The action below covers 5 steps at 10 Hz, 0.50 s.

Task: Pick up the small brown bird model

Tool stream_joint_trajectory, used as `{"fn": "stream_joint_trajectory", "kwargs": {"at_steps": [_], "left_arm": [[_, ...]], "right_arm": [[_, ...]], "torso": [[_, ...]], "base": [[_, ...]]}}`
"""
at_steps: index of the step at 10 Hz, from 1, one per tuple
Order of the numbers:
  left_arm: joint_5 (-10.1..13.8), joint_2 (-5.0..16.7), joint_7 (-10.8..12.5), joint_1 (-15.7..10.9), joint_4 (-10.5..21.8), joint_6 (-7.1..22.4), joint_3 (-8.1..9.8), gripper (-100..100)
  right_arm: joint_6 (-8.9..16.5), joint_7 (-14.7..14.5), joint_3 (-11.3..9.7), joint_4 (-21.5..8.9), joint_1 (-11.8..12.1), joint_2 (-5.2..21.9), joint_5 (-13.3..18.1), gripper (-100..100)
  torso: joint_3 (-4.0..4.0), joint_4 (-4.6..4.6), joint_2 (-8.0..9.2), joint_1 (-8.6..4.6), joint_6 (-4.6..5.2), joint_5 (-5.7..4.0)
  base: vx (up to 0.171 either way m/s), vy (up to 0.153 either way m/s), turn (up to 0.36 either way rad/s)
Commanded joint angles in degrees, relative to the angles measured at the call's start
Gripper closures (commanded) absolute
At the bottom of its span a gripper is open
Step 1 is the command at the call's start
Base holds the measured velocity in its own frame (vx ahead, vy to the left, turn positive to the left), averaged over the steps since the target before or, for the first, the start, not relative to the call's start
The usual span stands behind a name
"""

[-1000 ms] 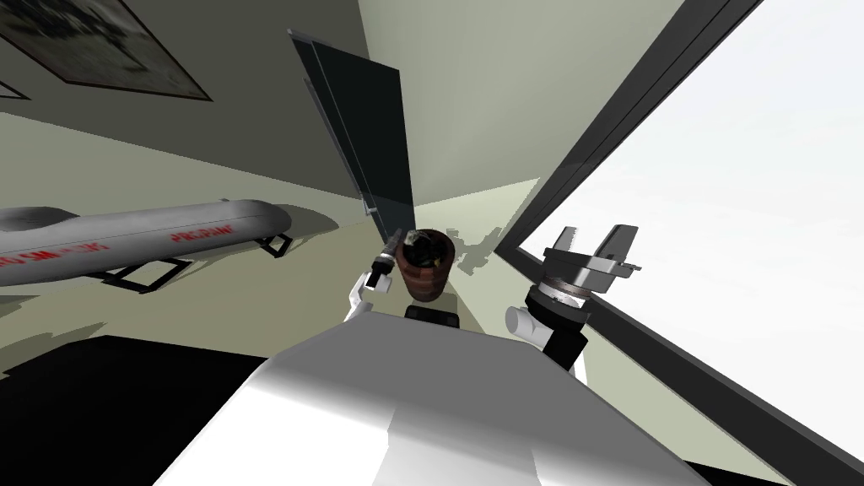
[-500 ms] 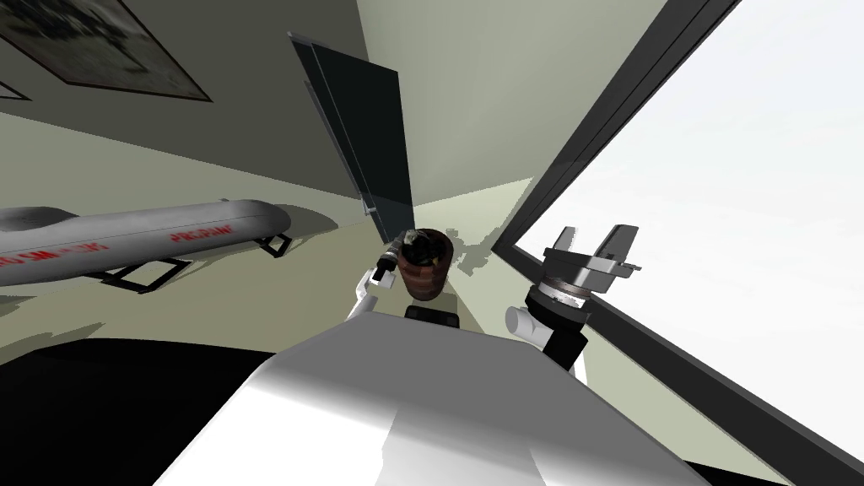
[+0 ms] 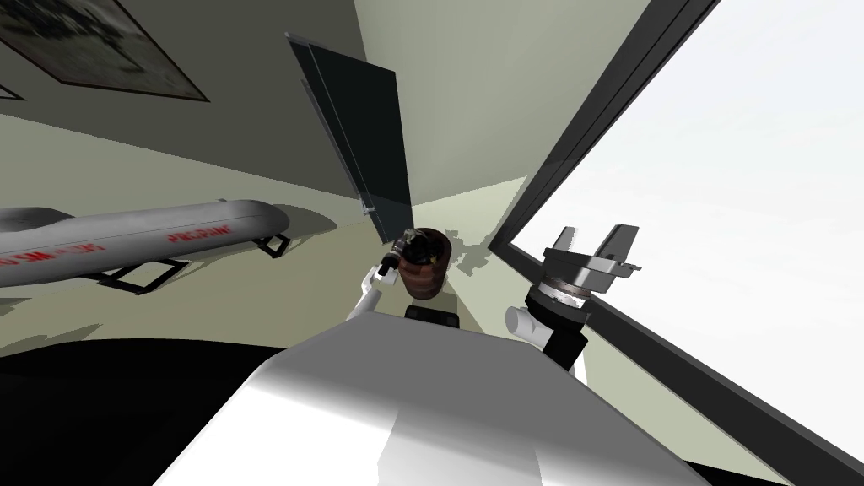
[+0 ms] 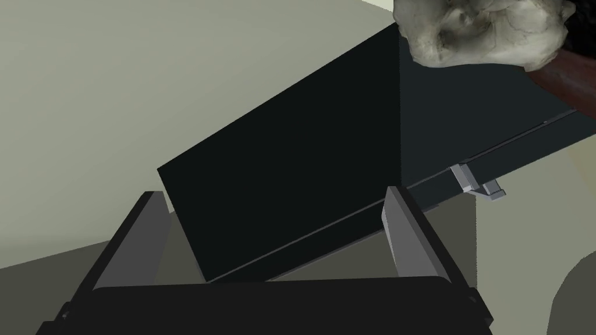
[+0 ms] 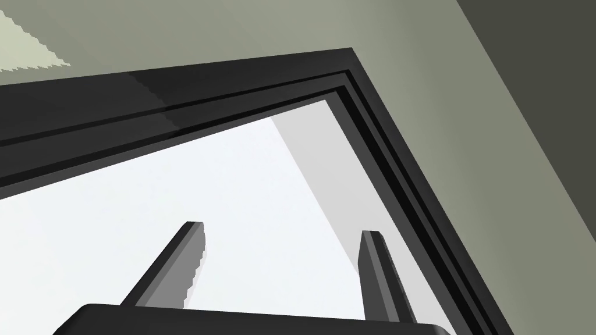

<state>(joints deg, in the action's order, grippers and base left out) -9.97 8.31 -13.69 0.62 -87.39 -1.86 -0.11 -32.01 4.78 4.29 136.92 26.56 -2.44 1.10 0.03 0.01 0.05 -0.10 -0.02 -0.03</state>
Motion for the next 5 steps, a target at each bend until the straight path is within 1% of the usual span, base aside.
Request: {"fn": "stream_joint_trajectory", "kwargs": {"at_steps": [1, 2, 3, 4, 5], "left_arm": [[0.13, 0.06, -0.17, -2.49, 2.86, 2.60, -0.01, -100], [0.13, 0.06, -0.17, -2.49, 4.08, 2.60, -0.01, -100], [0.28, 0.08, -0.29, -4.62, 5.99, 4.78, -0.06, -100], [0.28, 0.08, -0.29, -4.62, 7.26, 4.78, -0.06, -100], [0.47, 0.12, -0.33, -6.74, 9.87, 6.87, -0.12, -100]], "right_arm": [[0.00, 0.00, 0.00, 0.00, 0.00, 0.00, 0.00, 0], [0.00, 0.00, 0.00, 0.00, 0.00, 0.00, 0.00, 0], [0.00, 0.00, 0.00, 0.00, 0.00, 0.00, 0.00, 0], [0.00, 0.00, 0.00, 0.00, 0.00, 0.00, 0.00, 0], [0.00, 0.00, 0.00, 0.00, 0.00, 0.00, 0.00, 0]], "torso": [[0.00, 0.00, 0.00, 0.00, 0.00, 0.00], [0.00, 0.00, -0.01, -0.01, 0.02, 0.00], [-0.01, 0.00, -0.01, 0.00, 0.00, 0.00], [-0.01, 0.00, -0.02, 0.00, 0.02, 0.00], [-0.01, 0.00, -0.02, 0.00, 0.00, 0.00]], "base": [[-0.019, -0.029, -0.020], [-0.012, -0.025, -0.015], [-0.015, -0.028, -0.022], [-0.012, -0.027, -0.017], [-0.013, -0.039, -0.035]]}}
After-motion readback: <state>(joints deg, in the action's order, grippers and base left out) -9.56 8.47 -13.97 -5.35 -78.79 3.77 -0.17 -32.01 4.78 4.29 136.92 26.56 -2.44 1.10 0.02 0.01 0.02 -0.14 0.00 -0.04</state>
